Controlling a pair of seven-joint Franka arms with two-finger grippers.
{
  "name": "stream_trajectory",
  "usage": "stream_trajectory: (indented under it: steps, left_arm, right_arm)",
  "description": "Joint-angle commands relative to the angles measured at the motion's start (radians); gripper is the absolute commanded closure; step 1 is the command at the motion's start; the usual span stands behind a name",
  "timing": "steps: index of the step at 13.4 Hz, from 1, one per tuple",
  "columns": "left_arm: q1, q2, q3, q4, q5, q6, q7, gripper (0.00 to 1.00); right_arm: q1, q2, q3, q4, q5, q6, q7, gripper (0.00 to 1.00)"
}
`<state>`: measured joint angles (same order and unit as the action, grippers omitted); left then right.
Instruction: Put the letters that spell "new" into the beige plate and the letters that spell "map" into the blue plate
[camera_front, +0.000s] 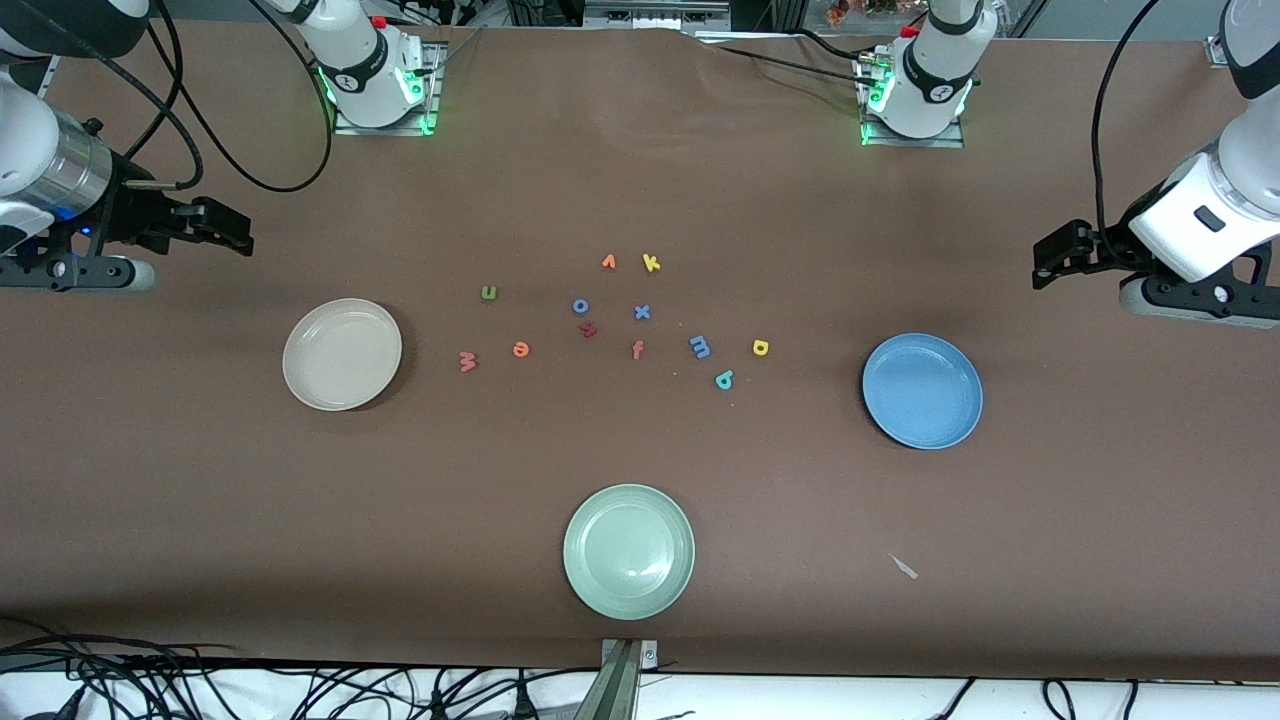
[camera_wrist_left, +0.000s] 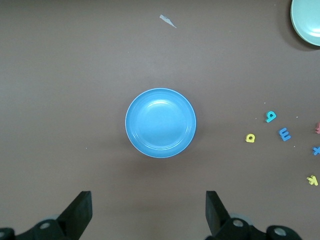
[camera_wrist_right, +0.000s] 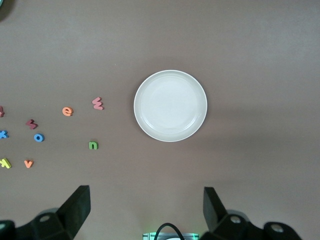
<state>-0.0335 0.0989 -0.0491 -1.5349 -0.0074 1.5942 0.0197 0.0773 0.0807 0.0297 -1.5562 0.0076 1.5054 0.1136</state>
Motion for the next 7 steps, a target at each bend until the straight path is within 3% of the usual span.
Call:
stream_trajectory:
  steps: [1, 7]
  left_arm:
    - [0.006, 0.010, 0.002, 0.027, -0.035, -0.007, 0.020, 0.00]
    - [0.009, 0.010, 0.003, 0.027, -0.049, -0.007, 0.020, 0.00]
  right_arm:
    - [-0.005, -0.013, 0.001, -0.005, 0.002, -0.004, 0.004, 0.00]
    - [-0.005, -0.015, 0.002, -0.005, 0.002, -0.004, 0.006, 0.00]
